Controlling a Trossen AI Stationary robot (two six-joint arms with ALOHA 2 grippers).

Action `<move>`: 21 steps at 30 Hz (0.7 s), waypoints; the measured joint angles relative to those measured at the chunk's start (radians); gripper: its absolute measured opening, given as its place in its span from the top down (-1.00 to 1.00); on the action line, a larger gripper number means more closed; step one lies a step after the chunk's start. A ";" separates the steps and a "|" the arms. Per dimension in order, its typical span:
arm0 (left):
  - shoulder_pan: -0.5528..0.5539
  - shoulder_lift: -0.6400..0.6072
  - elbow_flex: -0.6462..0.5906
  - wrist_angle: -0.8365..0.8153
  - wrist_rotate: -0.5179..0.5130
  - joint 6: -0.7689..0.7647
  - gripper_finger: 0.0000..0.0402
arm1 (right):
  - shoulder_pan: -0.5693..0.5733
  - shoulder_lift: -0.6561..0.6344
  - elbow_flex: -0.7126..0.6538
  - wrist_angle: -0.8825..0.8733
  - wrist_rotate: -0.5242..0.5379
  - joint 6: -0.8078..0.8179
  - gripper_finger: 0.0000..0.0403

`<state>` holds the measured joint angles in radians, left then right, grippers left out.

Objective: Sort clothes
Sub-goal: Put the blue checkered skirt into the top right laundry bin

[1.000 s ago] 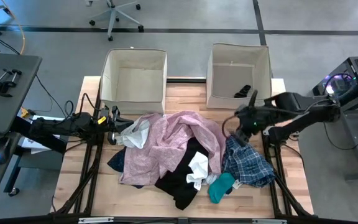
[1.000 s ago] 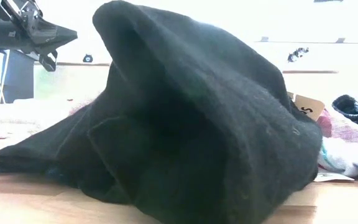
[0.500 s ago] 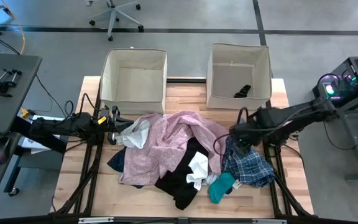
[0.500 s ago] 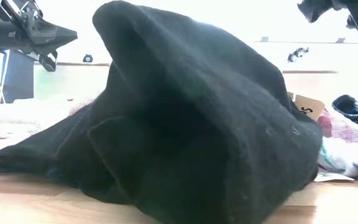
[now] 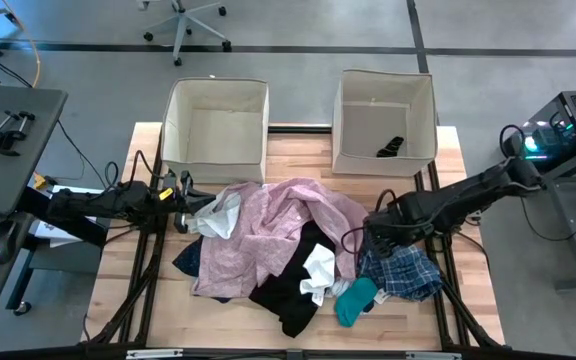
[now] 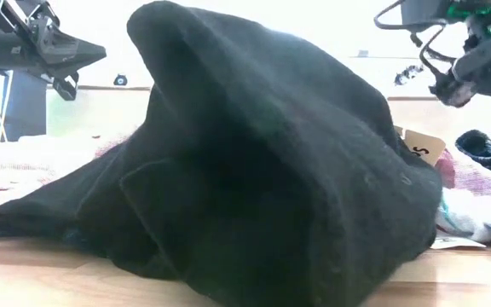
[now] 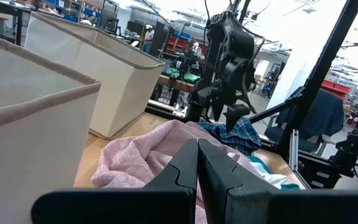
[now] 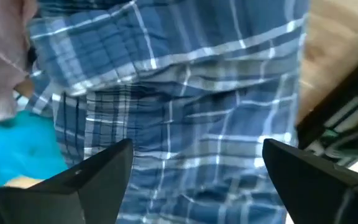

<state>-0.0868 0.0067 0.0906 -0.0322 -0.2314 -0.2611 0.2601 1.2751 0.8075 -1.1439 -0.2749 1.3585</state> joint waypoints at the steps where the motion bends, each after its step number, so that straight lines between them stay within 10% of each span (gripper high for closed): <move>1: 0.000 0.000 0.000 0.000 0.000 0.000 1.00 | 0.003 0.000 -0.016 0.029 -0.003 0.011 -0.73; 10: 0.000 0.000 0.000 -0.001 0.000 -0.001 1.00 | 0.037 0.037 -0.197 0.310 -0.016 0.113 -0.62; 21: 0.000 0.000 0.000 0.000 0.000 -0.001 1.00 | 0.069 0.135 -0.247 0.420 0.001 0.133 0.10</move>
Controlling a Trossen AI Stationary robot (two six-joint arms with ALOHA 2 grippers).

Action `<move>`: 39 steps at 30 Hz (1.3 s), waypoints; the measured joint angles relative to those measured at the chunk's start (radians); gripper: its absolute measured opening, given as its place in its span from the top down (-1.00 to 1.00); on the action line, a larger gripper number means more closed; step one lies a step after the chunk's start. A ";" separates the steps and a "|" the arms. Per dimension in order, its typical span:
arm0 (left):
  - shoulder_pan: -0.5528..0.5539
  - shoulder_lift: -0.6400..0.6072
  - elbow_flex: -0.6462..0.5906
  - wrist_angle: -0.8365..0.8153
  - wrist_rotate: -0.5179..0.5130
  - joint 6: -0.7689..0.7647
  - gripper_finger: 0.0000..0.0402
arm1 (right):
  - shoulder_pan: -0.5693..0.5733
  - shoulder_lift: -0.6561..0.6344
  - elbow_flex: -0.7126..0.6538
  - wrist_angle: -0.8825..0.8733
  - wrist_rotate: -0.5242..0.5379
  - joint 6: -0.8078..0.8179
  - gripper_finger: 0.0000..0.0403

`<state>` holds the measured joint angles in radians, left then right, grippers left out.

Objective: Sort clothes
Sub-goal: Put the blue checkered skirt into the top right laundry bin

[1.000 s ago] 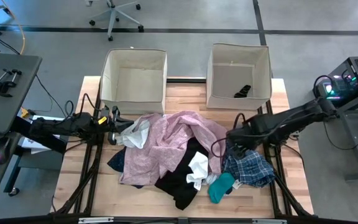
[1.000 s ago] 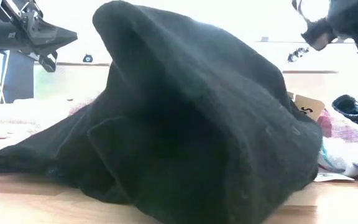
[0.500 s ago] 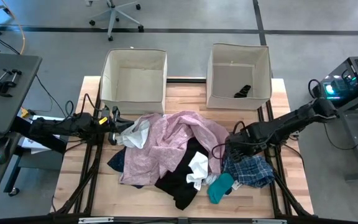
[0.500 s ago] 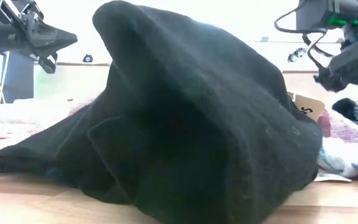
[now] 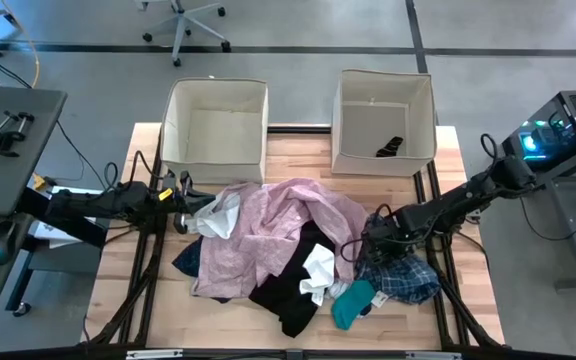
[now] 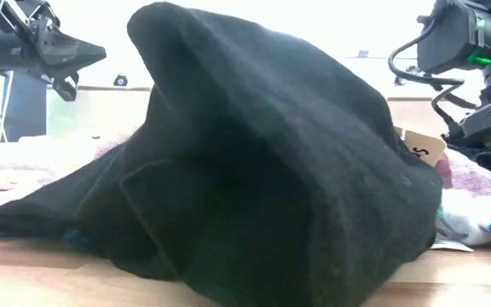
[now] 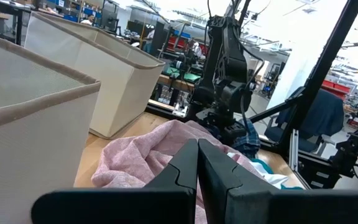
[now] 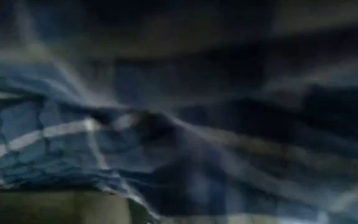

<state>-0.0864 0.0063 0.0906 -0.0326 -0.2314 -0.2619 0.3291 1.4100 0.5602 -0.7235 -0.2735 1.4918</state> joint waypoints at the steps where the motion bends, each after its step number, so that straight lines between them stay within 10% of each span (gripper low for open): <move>1: 0.000 0.000 0.000 0.000 0.000 0.001 1.00 | 0.000 -0.002 0.000 -0.001 0.001 -0.003 0.19; 10: 0.000 0.000 0.000 0.000 0.000 0.001 1.00 | 0.002 -0.096 0.044 -0.129 0.134 -0.014 0.84; 23: 0.000 0.000 0.000 0.000 0.000 0.001 1.00 | 0.001 -0.162 0.476 -0.625 0.404 -0.012 0.93; 39: 0.000 0.000 0.000 0.000 0.000 0.001 1.00 | -0.025 -0.173 1.181 -0.804 1.237 -0.316 0.94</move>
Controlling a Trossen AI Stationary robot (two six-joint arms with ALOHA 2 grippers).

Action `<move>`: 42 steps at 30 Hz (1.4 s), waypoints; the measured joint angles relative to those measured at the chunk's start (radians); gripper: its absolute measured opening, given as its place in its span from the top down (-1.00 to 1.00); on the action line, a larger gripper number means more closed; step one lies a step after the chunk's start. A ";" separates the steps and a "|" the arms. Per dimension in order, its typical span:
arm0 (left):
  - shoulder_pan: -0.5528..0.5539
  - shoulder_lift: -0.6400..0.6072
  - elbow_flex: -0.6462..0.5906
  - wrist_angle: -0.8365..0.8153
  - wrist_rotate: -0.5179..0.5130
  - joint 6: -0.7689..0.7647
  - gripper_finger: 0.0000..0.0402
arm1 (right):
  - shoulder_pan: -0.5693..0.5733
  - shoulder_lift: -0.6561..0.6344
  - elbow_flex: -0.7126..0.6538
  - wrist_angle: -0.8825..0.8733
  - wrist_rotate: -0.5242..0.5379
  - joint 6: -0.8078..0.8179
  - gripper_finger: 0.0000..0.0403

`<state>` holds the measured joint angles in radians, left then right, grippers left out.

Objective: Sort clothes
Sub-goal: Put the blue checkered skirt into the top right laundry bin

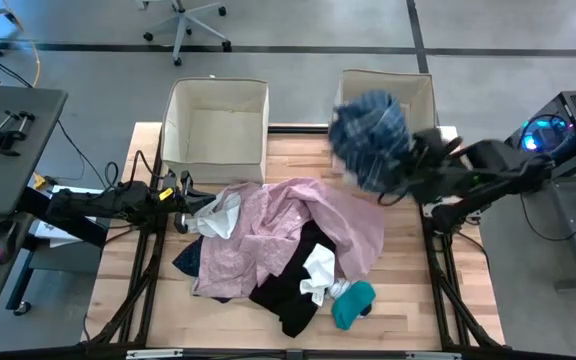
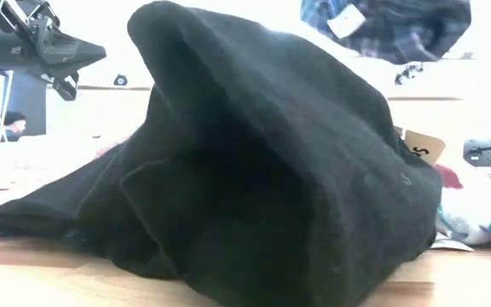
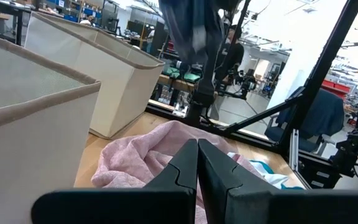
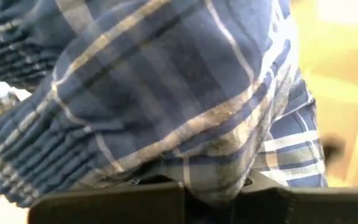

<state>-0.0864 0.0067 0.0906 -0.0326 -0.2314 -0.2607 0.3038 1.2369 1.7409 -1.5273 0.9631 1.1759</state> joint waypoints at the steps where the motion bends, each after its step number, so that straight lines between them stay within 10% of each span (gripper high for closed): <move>1: 0.000 0.000 0.000 0.000 0.000 0.000 1.00 | -0.007 0.000 0.030 0.021 0.046 -0.058 0.94; 8: 0.000 0.000 0.000 0.000 0.000 0.000 1.00 | -0.131 -0.001 0.150 0.080 0.221 -0.450 0.89; 19: 0.000 0.000 0.000 0.000 0.000 0.001 1.00 | -0.576 -0.002 -0.031 0.114 0.143 -0.618 0.83; 30: 0.000 0.000 0.000 0.000 -0.090 0.000 1.00 | -0.930 0.020 -0.520 0.587 -0.392 -0.891 0.82; 42: 0.000 0.000 0.000 0.000 -0.092 0.000 1.00 | -1.024 0.151 -0.674 0.630 -0.529 -0.855 0.66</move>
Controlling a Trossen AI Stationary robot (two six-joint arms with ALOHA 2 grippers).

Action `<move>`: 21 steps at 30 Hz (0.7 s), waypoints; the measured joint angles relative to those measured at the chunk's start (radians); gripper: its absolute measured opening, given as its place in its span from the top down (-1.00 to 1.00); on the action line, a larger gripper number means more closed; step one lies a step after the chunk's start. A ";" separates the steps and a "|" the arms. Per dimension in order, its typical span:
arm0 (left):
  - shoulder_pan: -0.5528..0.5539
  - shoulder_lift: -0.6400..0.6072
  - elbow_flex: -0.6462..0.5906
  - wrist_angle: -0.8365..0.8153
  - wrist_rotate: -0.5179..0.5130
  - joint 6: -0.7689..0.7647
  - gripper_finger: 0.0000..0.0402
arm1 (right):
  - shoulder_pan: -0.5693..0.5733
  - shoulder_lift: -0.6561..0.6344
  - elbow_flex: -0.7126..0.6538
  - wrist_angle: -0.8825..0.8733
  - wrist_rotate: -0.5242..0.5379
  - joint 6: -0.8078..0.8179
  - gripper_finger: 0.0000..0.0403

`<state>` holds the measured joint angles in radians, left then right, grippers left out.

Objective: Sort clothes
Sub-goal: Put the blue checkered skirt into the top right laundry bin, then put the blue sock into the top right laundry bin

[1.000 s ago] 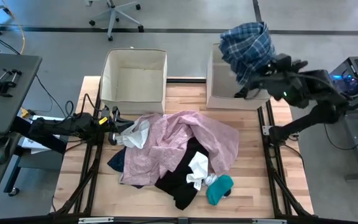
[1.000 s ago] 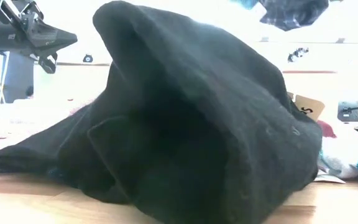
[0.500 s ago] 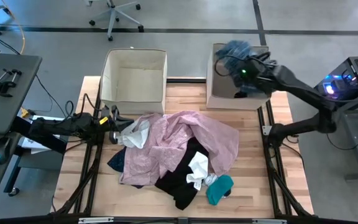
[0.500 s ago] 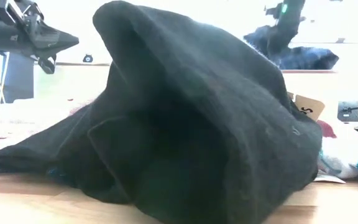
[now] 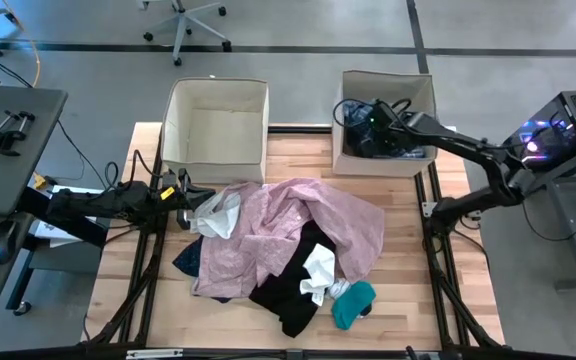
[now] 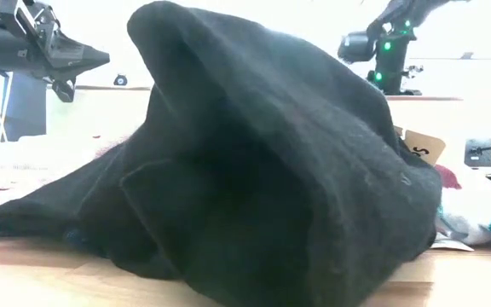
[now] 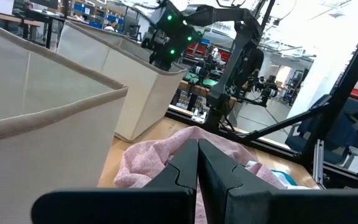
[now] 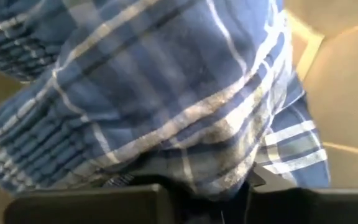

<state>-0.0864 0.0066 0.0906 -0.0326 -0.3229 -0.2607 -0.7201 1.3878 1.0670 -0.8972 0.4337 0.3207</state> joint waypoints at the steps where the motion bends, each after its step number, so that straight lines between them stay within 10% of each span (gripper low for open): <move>1: 0.000 0.000 0.000 0.000 0.000 0.000 1.00 | -0.001 0.008 -0.003 -0.005 -0.013 0.013 0.61; 12: 0.000 0.000 0.000 0.000 0.000 -0.006 1.00 | -0.020 0.022 0.051 -0.099 -0.127 0.064 0.01; 21: 0.000 0.000 0.000 0.000 0.001 -0.018 1.00 | 0.029 -0.046 0.288 -0.239 -0.122 0.041 -0.05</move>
<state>-0.0864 0.0063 0.0906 -0.0326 -0.3222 -0.2783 -0.6906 1.3418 1.3547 -1.1365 0.3122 0.3613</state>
